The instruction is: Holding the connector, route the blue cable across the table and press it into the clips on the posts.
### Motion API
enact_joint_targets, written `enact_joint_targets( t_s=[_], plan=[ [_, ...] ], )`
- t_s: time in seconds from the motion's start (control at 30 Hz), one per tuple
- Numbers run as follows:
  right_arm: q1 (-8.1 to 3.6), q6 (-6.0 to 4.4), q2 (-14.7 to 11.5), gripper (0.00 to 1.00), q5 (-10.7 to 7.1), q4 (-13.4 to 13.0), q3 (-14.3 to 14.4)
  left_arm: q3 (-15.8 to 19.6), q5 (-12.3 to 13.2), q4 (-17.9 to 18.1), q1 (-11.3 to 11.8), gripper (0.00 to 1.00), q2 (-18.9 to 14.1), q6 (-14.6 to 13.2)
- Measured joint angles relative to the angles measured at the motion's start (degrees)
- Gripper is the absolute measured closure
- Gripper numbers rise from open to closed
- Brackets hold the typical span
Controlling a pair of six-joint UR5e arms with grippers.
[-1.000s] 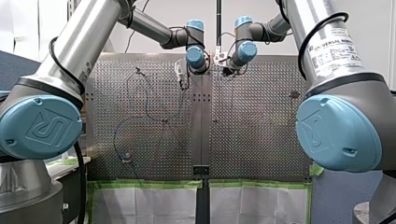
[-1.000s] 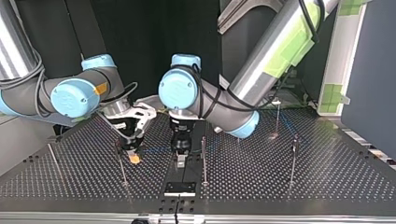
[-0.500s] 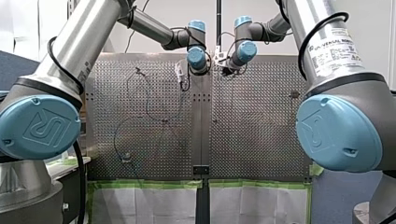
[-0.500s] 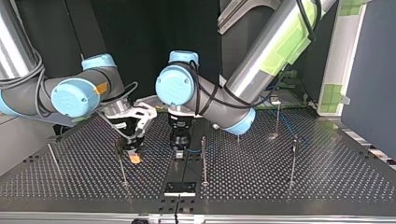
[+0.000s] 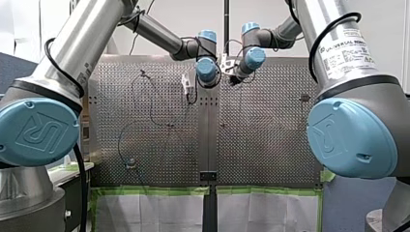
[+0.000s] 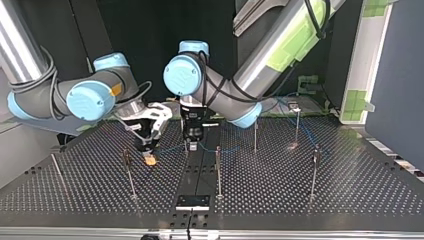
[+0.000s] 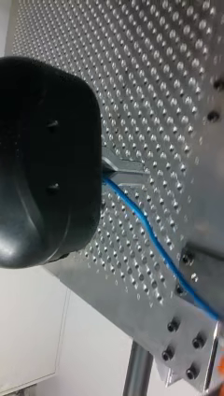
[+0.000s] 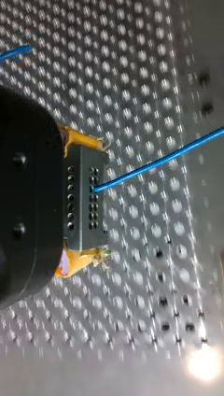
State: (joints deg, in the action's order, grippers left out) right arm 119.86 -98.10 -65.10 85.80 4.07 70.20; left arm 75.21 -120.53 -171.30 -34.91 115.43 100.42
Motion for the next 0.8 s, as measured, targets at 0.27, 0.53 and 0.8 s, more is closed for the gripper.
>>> enact_joint_targets(
  t_s=[0.27,0.53,0.8],
  plan=[
    [-0.28,0.26,-0.01,1.00,0.30,-0.15,3.66,4.11,-0.10,4.09,0.21,1.00,0.00,1.19],
    [-0.64,1.90,-0.01,1.00,1.09,-0.51,7.79,7.79,2.47,7.76,0.74,1.00,0.07,1.52],
    [-1.11,3.56,-0.07,1.00,1.09,-1.03,11.90,11.17,5.54,11.14,1.72,1.00,0.12,1.91]
  ],
)
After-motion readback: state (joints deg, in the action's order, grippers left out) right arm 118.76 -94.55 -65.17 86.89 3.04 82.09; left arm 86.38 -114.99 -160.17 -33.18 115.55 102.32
